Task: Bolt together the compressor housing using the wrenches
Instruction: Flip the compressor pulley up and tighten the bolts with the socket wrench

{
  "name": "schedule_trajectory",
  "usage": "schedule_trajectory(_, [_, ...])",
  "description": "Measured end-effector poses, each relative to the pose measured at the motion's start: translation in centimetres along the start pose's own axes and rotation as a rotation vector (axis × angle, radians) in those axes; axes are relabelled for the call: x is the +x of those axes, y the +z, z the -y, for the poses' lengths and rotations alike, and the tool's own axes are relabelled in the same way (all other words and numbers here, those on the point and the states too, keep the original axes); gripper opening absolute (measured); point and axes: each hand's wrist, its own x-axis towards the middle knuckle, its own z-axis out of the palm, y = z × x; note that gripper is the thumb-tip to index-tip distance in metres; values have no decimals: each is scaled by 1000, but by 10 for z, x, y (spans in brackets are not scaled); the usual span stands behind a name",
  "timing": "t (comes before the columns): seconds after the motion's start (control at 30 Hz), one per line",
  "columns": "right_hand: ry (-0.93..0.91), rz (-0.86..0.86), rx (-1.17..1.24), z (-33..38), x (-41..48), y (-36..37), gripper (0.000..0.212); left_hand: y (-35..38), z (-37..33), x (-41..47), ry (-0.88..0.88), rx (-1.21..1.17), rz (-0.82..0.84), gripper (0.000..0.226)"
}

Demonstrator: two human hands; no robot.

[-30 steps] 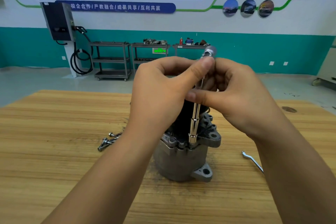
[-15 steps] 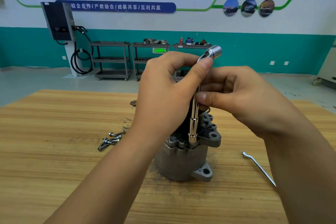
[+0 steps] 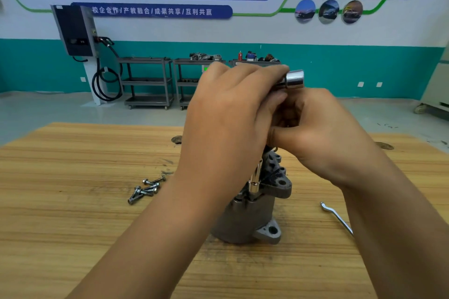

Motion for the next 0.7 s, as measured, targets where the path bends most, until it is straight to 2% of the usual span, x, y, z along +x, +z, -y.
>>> schedule_trajectory(0.17, [21,-54,-103,3,-1,3,6,-1,-4,2,-59,-105,28,29])
schedule_trajectory(0.23, [28,-65,-131,2,-2,3,11,0,-5,4,-83,-155,62,33])
schedule_trajectory(0.4, [2,-32,-231,3,-1,5,8,3,-8,3,-239,-459,64,35])
schedule_trajectory(0.53, [-20,-61,-244,5,-1,8,11,5,-12,1,-257,-443,50,35])
schedule_trajectory(0.63, [3,-91,-194,3,-2,5,19,4,-13,1,-249,-443,129,40])
schedule_trajectory(0.7, [-13,-53,-96,2,-2,1,11,1,-12,3,-252,-451,195,41])
